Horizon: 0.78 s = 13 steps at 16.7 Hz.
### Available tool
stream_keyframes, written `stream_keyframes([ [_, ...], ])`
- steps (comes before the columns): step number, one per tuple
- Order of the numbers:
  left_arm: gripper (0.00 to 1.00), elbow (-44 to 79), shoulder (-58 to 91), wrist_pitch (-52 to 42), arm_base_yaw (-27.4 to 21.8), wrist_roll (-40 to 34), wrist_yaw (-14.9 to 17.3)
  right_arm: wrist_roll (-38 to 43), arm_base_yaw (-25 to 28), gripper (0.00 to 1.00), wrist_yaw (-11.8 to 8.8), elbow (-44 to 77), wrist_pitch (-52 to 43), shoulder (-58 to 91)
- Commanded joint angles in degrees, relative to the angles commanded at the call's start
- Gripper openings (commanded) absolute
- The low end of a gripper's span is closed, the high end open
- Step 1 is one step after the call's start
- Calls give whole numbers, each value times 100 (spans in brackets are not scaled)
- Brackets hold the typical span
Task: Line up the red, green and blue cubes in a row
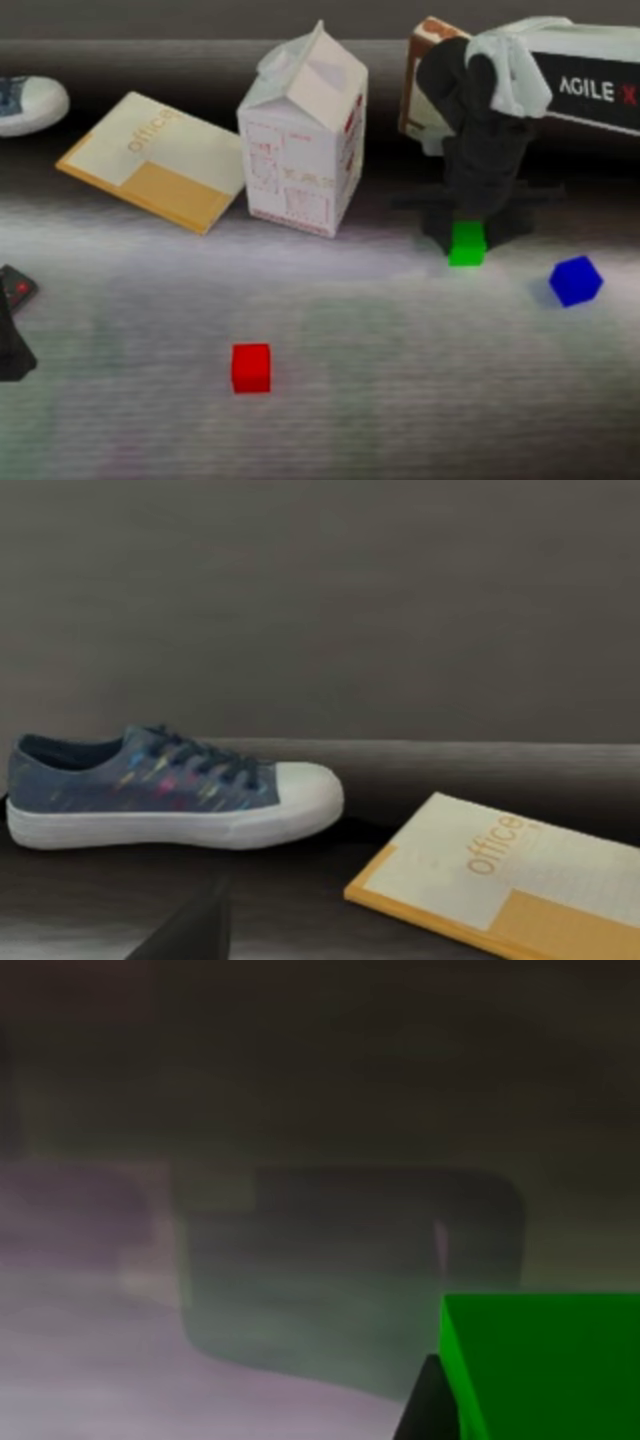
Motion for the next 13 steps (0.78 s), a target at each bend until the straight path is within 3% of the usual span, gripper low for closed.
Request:
stream_keyframes([
  [6,100,0,0,0,0,0,0,-27,-4,0,39,113,-136,-127],
  [13,100,0,0,0,0,0,0,-29,30,0,35,1004,-1371,-446],
])
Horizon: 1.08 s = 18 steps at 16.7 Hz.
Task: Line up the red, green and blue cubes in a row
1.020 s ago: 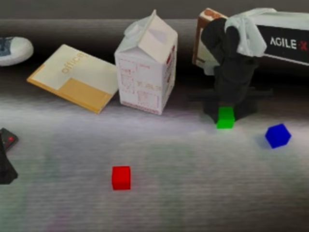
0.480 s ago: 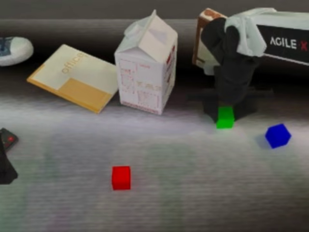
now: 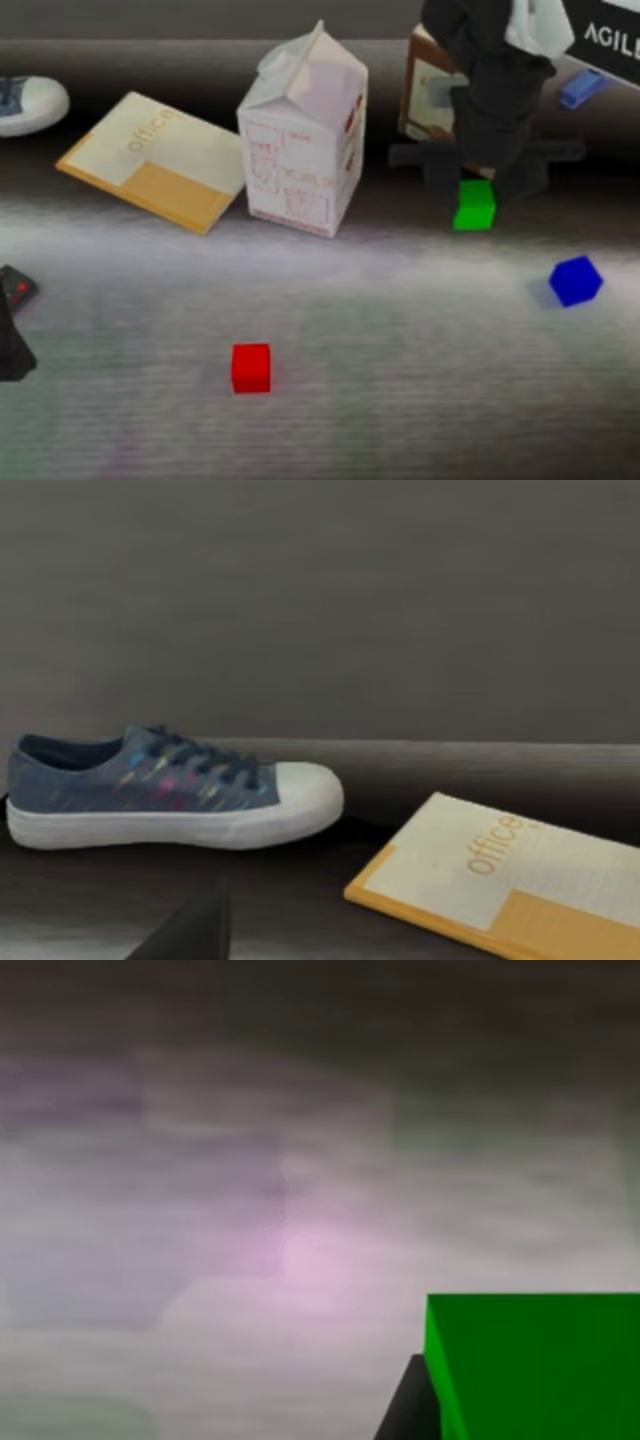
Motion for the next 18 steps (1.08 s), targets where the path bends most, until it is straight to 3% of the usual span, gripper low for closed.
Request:
stream_keyframes([
  [7,100,0,0,0,0,0,0,231,193,0,2,-92,-2,-93],
  [15,100,0,0,0,0,0,0,2351,2165,0,20,-1157,126,-968],
  [18,100,0,0,0,0,0,0,2690,2506,0,27,-1370,175,-1172],
])
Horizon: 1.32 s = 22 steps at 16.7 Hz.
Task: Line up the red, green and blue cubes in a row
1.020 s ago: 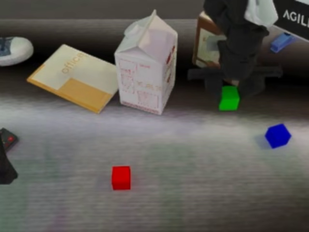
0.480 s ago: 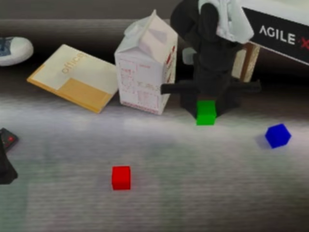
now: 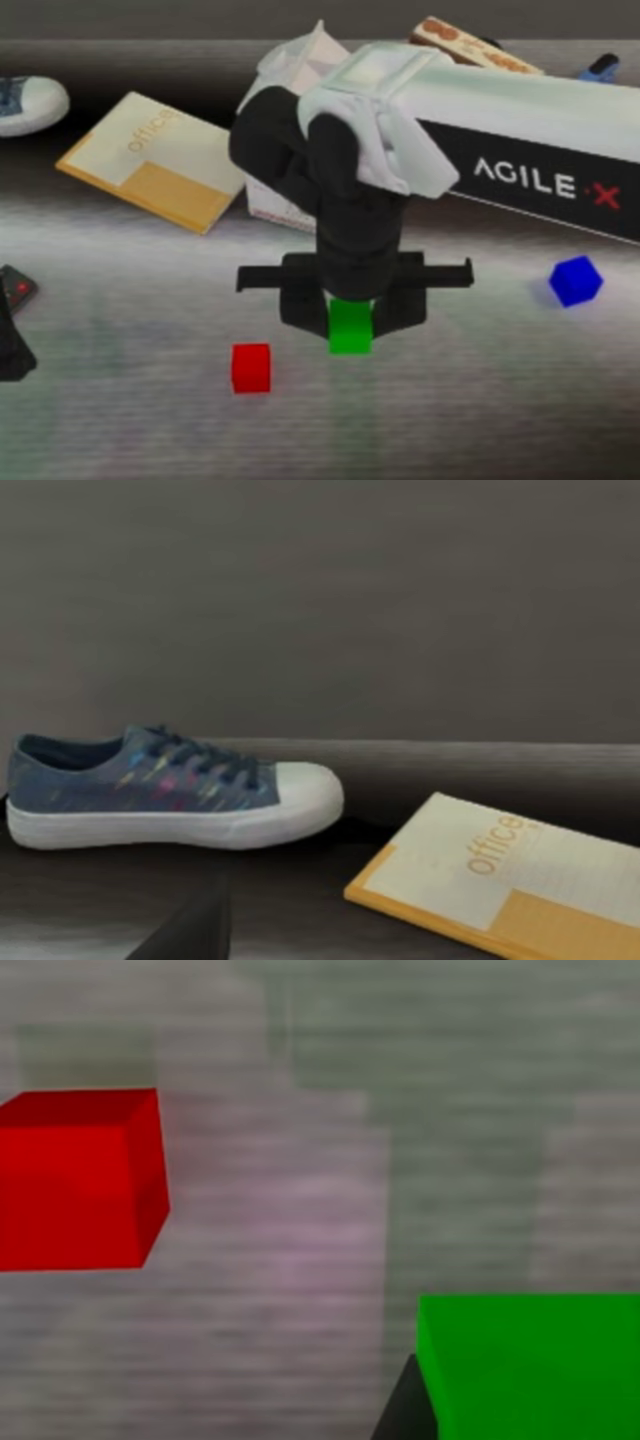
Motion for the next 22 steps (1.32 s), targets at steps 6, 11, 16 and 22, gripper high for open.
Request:
stream_keyframes([
  [6,100,0,0,0,0,0,0,-4,-9,0,-7,-67,96,41],
  [11,100,0,0,0,0,0,0,7,0,0,2,-765,1090,291],
  [16,100,0,0,0,0,0,0,17,11,0,4,-1017,1415,396],
  [22,100,0,0,0,0,0,0,17,11,38,4,-1017,1415,396],
])
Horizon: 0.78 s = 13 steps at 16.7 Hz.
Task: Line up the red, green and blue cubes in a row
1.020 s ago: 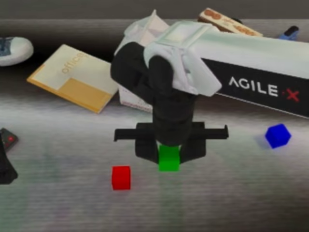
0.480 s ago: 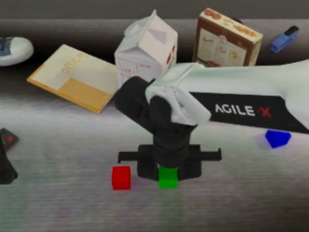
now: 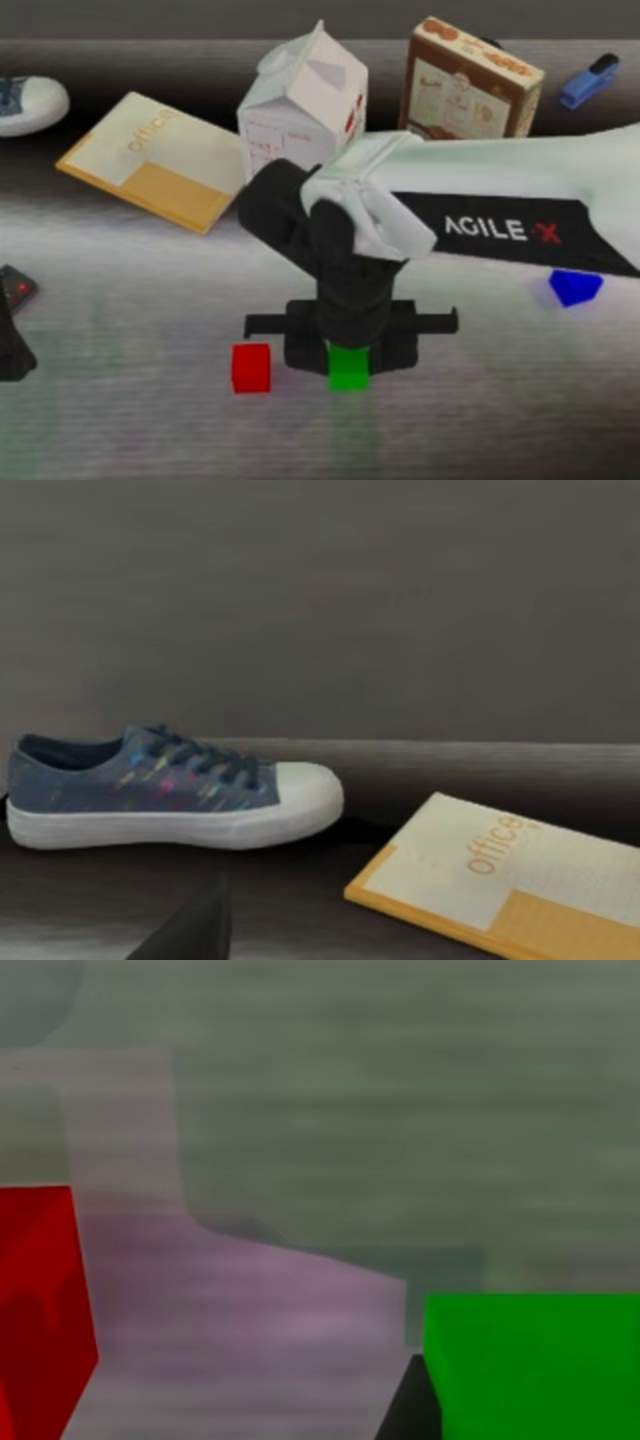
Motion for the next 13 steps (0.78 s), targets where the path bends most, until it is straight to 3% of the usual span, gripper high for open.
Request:
stream_keyframes([
  [8,100,0,0,0,0,0,0,0,0,98,0,0,0,0],
  [13,100,0,0,0,0,0,0,0,0,100,0,0,0,0],
])
